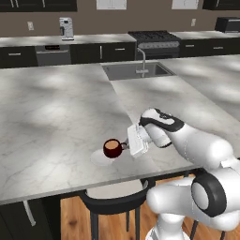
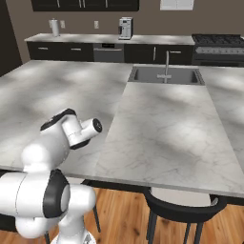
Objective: Pick the cup of tea, navigate to the dining table, and place it on the saucer.
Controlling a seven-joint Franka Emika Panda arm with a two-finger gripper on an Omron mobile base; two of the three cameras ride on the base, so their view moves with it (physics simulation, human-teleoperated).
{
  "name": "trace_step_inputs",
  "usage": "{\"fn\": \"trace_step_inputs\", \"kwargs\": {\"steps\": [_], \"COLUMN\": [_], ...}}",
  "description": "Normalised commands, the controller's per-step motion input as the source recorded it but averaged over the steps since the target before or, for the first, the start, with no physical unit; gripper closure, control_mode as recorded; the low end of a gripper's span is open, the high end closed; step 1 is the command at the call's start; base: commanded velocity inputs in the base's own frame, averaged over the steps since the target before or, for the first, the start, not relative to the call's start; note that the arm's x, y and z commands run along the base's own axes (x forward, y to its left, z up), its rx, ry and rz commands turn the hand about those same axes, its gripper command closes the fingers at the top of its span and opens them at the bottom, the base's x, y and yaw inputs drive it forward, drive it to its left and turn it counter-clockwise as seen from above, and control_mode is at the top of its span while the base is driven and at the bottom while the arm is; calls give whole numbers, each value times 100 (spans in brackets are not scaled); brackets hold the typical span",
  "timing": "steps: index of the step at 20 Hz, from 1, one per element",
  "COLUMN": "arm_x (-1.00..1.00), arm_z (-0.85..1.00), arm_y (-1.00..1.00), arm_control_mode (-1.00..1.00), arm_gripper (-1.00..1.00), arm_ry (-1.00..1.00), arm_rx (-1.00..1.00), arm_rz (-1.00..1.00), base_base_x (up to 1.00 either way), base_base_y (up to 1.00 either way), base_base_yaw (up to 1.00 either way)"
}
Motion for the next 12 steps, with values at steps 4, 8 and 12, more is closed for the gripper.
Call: {"fn": "trace_step_inputs", "kwargs": {"steps": [4, 8, 12], "arm_x": [27, 12, 0], "arm_z": [-12, -11, -23], "arm_y": [2, 1, 0], "arm_control_mode": [-100, -100, -100], "arm_gripper": [100, 100, 100], "arm_ry": [23, 22, 18], "arm_rx": [0, 0, 0], "arm_rz": [0, 0, 0], "base_base_x": [0, 0, 0], "base_base_y": [0, 0, 0], "base_base_yaw": [0, 0, 0]}}
